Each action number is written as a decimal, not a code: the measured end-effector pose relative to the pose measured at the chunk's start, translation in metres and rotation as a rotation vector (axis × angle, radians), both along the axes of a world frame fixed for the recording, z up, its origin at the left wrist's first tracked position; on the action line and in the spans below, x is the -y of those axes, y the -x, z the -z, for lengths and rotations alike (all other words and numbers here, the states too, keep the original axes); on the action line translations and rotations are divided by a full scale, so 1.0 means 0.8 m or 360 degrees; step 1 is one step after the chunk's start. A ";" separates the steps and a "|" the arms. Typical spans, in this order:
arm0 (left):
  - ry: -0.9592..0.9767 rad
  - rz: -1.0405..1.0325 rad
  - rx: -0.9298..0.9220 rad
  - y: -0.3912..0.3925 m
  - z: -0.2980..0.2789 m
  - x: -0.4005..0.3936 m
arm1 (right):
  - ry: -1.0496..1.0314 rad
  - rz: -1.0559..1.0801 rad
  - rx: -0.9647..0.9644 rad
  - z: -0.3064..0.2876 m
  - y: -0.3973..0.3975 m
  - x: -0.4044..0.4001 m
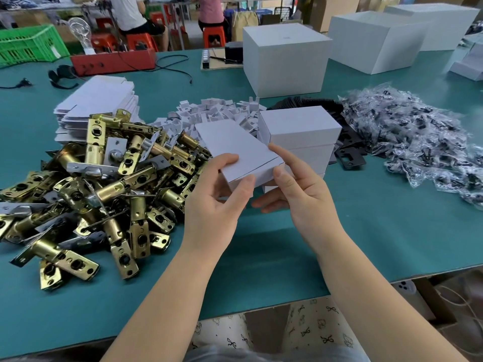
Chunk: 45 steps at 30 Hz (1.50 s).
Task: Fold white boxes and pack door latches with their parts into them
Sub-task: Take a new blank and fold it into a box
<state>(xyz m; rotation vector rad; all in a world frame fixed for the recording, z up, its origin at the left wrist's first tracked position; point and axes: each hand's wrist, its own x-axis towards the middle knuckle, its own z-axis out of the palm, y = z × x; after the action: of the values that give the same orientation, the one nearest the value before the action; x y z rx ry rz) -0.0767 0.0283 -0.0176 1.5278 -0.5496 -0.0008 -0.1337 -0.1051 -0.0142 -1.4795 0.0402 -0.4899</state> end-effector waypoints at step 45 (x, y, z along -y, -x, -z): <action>0.0282 0.0105 -0.0705 -0.006 0.000 0.014 | -0.0436 -0.0382 -0.0207 0.003 -0.008 0.010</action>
<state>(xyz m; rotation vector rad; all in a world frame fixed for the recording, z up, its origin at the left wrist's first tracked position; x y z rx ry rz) -0.0721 0.0167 -0.0176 1.2837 -0.2375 -0.3260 -0.1276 -0.1132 -0.0162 -1.2258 0.0302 -0.1842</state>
